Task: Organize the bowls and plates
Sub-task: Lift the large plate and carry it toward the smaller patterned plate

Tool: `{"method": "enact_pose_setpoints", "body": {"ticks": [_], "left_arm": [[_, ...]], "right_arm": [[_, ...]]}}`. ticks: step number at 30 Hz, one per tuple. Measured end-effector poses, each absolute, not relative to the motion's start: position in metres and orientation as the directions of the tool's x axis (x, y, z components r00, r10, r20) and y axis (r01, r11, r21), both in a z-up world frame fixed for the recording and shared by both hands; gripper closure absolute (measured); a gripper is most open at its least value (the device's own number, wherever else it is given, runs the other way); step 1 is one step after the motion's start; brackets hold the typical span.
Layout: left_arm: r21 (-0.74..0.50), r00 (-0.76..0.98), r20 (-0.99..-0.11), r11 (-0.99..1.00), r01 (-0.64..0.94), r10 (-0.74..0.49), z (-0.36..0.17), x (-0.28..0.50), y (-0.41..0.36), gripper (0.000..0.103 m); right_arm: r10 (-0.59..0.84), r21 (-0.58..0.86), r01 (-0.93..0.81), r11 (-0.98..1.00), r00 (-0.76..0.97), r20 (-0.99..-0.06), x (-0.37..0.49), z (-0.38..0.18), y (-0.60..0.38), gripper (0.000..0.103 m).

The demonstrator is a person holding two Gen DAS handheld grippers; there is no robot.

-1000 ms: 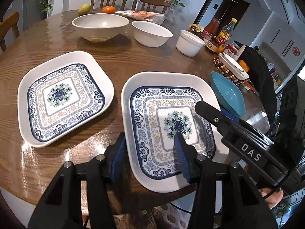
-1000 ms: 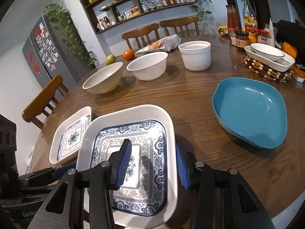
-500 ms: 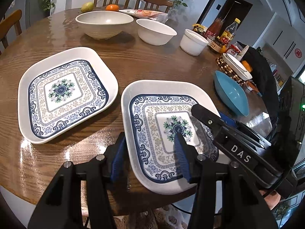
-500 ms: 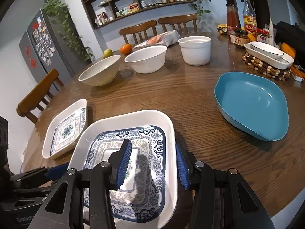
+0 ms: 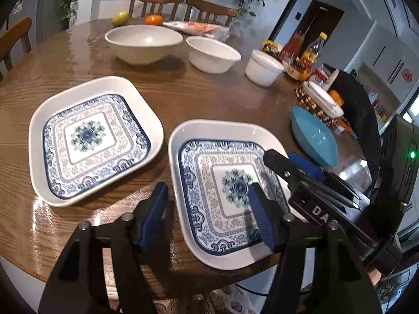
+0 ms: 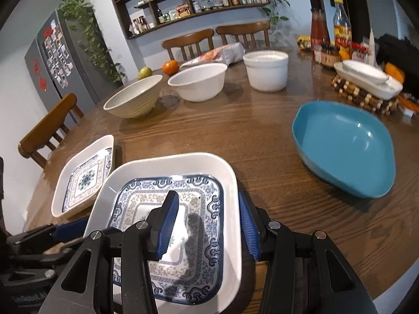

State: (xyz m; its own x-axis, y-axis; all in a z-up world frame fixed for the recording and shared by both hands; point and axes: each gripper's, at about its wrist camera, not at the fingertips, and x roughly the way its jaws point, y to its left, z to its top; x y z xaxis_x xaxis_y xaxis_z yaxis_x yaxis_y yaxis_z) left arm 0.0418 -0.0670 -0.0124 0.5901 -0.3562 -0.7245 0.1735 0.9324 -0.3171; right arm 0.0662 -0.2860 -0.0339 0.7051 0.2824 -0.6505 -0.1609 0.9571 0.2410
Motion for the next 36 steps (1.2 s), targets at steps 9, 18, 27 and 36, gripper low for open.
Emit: {"method": "enact_pose_setpoints", "body": {"ticks": [9, 18, 27, 36], "left_arm": [[-0.347, 0.69, -0.639, 0.928, 0.135, -0.339, 0.017, 0.023, -0.028, 0.028], [-0.38, 0.777, -0.585, 0.925, -0.007, -0.235, 0.033, 0.011, 0.037, 0.021], [-0.415, 0.786, -0.603, 0.895, -0.164, -0.136, 0.022, 0.01, 0.098, 0.017], [-0.49, 0.787, -0.603, 0.838, -0.239, -0.129, 0.001, 0.02, 0.123, 0.017]], "right_arm": [[0.318, 0.273, -0.187, 0.944, 0.741, -0.592, 0.058, -0.01, -0.292, 0.027], [0.39, 0.278, -0.277, 0.92, 0.719, -0.575, 0.065, 0.01, -0.267, 0.026], [0.497, 0.293, -0.403, 0.867, 0.652, -0.573, 0.088, 0.026, -0.214, 0.015], [0.572, 0.391, -0.43, 0.814, 0.476, -0.668, 0.141, 0.012, -0.162, 0.015]]}}
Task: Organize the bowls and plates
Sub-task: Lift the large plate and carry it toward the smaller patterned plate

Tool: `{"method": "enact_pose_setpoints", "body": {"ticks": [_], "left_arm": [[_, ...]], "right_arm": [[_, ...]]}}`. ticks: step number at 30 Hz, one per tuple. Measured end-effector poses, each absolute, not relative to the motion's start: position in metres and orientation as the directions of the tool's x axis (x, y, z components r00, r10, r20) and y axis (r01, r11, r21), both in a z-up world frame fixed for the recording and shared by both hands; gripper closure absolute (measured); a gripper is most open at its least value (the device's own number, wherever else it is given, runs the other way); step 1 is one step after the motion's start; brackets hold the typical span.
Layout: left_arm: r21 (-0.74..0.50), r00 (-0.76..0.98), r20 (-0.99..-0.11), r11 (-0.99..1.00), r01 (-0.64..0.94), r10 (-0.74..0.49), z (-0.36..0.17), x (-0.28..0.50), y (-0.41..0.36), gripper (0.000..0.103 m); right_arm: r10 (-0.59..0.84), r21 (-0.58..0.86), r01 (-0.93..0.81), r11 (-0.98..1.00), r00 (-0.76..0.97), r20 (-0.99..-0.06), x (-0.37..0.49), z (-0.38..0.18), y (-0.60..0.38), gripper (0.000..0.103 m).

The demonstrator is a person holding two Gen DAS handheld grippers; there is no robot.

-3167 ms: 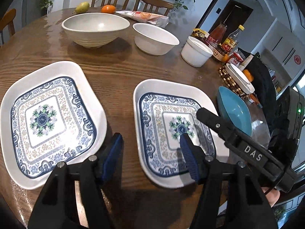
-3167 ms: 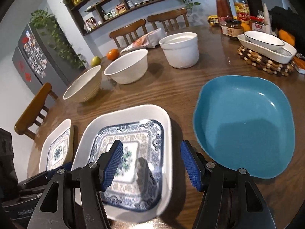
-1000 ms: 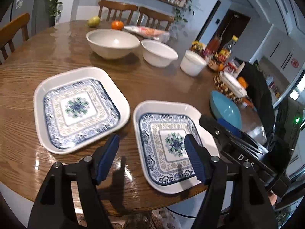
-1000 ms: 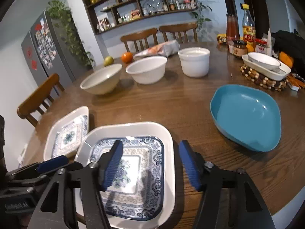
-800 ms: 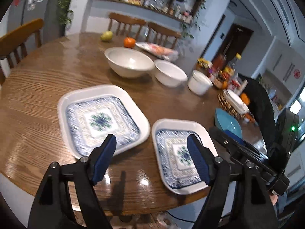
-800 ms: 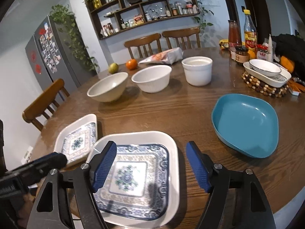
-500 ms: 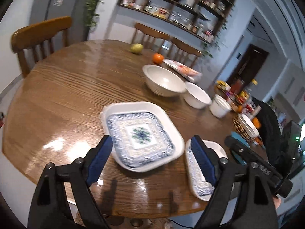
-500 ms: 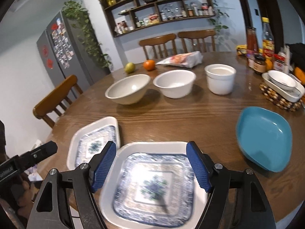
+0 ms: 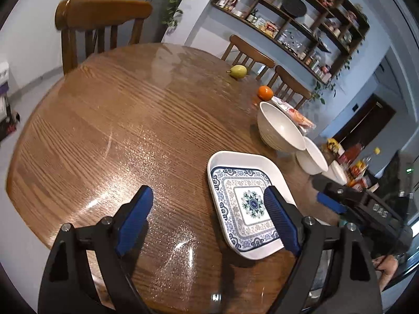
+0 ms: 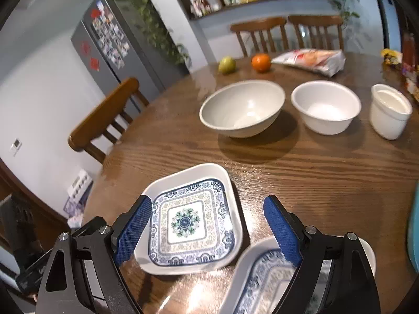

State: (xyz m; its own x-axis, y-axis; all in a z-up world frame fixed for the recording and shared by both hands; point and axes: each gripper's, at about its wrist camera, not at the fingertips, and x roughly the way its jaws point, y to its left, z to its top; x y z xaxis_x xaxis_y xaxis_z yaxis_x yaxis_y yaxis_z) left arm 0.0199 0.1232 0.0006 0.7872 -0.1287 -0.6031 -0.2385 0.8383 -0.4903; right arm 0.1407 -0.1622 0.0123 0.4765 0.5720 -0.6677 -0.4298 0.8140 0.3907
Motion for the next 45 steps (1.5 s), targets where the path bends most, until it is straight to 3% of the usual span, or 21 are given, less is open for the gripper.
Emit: {"method": "enact_pose_setpoints", "body": {"ticks": [5, 11, 14, 20, 29, 37, 45], "left_arm": [[-0.492, 0.744, -0.647, 0.836, -0.243, -0.164, -0.01, 0.033, 0.124, 0.019], [-0.503, 0.729, -0.656, 0.834, -0.226, -0.198, -0.015, 0.037, 0.12, 0.024], [-0.489, 0.729, -0.658, 0.844, -0.22, -0.191, -0.016, 0.039, 0.119, 0.027], [-0.477, 0.718, -0.667, 0.854, -0.209, -0.197, -0.017, 0.044, 0.118, 0.042], [-0.491, 0.702, -0.665, 0.858, -0.153, -0.256, -0.02, 0.054, 0.107, 0.065], [-0.417, 0.699, -0.692, 0.89, -0.182, -0.181, -0.017, 0.053, 0.102, 0.066], [-0.405, 0.729, -0.666, 0.896, -0.18, -0.155, 0.001, 0.045, 0.102, 0.064]], "right_arm": [[0.549, 0.392, -0.397, 0.83, 0.451, -0.704, 0.155, -0.002, -0.156, 0.016], [0.54, 0.394, -0.393, 0.83, 0.396, -0.742, 0.168, -0.015, -0.144, 0.024], [0.521, 0.381, -0.387, 0.84, 0.376, -0.767, 0.173, -0.023, -0.14, 0.042], [0.506, 0.369, -0.386, 0.846, 0.359, -0.784, 0.176, -0.032, -0.138, 0.051], [0.508, 0.358, -0.401, 0.843, 0.377, -0.775, 0.17, -0.033, -0.132, 0.052], [0.521, 0.37, -0.403, 0.837, 0.381, -0.764, 0.166, -0.033, -0.131, 0.052], [0.542, 0.383, -0.418, 0.824, 0.385, -0.747, 0.156, -0.023, -0.13, 0.052]]}}
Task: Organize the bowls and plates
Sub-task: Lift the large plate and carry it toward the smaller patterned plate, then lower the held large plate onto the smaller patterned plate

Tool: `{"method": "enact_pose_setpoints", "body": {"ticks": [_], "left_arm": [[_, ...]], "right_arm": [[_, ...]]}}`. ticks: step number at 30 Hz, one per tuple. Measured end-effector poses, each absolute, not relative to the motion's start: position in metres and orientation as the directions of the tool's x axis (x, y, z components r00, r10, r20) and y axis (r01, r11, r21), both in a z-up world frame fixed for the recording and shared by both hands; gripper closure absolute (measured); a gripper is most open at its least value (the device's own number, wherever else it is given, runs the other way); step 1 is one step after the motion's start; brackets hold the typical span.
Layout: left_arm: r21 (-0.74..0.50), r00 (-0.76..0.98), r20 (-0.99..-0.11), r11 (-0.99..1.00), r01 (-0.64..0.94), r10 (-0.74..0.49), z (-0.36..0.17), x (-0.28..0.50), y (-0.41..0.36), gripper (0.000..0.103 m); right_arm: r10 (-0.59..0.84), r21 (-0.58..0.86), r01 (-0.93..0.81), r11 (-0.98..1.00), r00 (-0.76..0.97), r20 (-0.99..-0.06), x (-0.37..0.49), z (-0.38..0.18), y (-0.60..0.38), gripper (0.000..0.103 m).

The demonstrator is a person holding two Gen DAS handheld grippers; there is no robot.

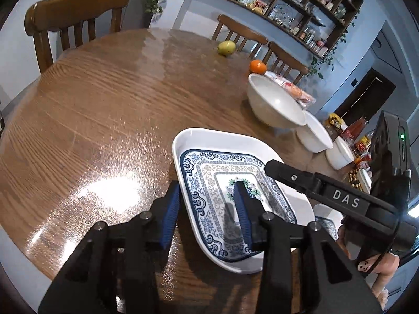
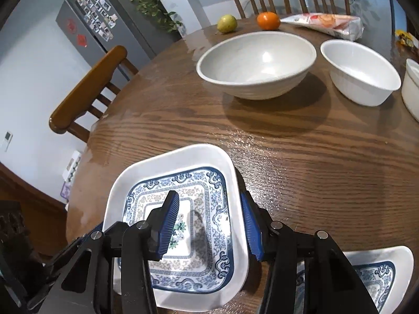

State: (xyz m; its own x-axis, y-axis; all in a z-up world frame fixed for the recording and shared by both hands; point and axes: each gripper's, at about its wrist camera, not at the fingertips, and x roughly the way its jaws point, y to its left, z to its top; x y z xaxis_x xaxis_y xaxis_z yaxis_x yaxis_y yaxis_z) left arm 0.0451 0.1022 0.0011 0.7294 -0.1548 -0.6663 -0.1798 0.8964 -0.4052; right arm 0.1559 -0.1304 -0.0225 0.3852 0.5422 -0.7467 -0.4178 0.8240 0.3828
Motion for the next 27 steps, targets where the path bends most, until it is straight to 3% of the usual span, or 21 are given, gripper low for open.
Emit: {"method": "enact_pose_setpoints", "body": {"ticks": [14, 27], "left_arm": [[-0.401, 0.778, -0.593, 0.914, -0.063, -0.207, 0.032, 0.033, 0.073, 0.062], [-0.389, 0.745, -0.593, 0.919, 0.066, -0.305, 0.034, 0.034, 0.03, 0.062]], "right_arm": [[0.534, 0.354, -0.41, 0.841, 0.517, -0.669, 0.126, 0.017, -0.161, 0.052], [0.461, 0.328, -0.324, 0.887, 0.635, -0.62, 0.094, 0.029, -0.204, 0.052]]}}
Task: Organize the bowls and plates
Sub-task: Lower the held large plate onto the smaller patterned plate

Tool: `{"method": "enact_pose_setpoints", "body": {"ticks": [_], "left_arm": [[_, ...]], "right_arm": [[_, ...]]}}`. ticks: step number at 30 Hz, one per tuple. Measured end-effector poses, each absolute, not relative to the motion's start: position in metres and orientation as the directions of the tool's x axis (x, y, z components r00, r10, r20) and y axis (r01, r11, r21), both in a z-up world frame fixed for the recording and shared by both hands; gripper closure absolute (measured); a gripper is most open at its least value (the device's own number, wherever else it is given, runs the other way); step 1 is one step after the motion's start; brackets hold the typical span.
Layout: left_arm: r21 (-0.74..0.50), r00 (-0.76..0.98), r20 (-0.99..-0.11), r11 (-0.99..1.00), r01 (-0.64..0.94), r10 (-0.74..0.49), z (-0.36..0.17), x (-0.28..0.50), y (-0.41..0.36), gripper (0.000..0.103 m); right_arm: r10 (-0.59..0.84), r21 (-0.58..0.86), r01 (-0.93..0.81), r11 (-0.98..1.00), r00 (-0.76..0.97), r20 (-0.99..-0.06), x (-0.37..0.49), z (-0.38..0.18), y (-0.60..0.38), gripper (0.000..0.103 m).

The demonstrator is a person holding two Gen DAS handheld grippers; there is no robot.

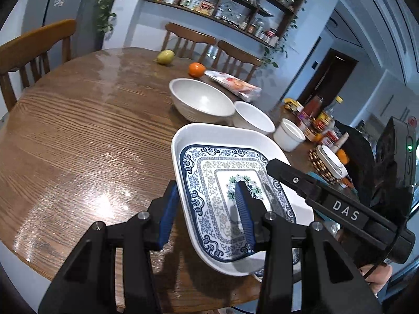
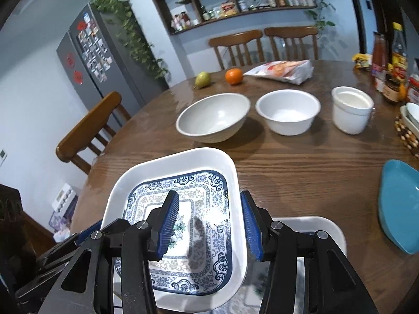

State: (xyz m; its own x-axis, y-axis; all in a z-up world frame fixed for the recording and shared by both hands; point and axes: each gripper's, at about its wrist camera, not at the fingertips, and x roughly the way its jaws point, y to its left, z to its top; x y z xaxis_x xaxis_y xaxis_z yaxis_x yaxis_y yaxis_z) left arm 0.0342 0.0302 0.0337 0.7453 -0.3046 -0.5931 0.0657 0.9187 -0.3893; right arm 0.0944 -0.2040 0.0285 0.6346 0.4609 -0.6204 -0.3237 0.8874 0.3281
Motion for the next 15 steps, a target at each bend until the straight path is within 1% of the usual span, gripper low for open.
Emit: {"method": "enact_pose_setpoints", "body": {"ticks": [6, 15], "left_arm": [[-0.38, 0.718, -0.602, 0.916, 0.129, -0.35, 0.031, 0.033, 0.007, 0.062], [-0.351, 0.686, -0.623, 0.918, 0.185, -0.377, 0.025, 0.032, -0.02, 0.062]], "right_arm": [[0.42, 0.32, -0.277, 0.906, 0.674, -0.607, 0.081, 0.027, -0.228, 0.052], [0.351, 0.304, -0.202, 0.931, 0.726, -0.591, 0.061, 0.023, -0.255, 0.052]]}}
